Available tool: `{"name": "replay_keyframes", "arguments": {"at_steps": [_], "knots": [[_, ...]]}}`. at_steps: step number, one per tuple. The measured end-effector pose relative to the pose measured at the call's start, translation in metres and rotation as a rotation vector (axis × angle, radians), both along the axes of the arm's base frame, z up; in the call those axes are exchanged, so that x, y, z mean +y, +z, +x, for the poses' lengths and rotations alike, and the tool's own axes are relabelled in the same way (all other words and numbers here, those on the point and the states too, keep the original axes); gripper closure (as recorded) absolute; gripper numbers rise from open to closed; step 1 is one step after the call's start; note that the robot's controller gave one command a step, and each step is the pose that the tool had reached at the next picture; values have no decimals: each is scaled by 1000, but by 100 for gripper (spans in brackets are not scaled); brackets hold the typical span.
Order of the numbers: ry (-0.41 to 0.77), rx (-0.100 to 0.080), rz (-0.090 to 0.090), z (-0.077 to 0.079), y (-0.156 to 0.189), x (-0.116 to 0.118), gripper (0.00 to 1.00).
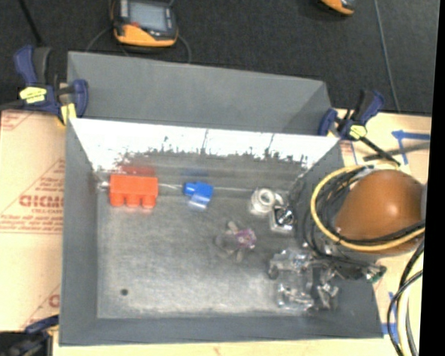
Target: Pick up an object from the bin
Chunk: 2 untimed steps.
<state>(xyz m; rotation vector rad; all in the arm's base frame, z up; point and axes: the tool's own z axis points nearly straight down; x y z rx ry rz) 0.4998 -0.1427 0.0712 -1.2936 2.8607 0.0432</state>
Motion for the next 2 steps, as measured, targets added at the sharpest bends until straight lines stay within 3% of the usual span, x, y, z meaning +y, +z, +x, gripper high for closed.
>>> {"name": "replay_keyframes", "arguments": {"at_steps": [1,2], "knots": [[258,-21,-15,-25,2,4,0],[259,-26,-8,-24,2,8,100]]}}
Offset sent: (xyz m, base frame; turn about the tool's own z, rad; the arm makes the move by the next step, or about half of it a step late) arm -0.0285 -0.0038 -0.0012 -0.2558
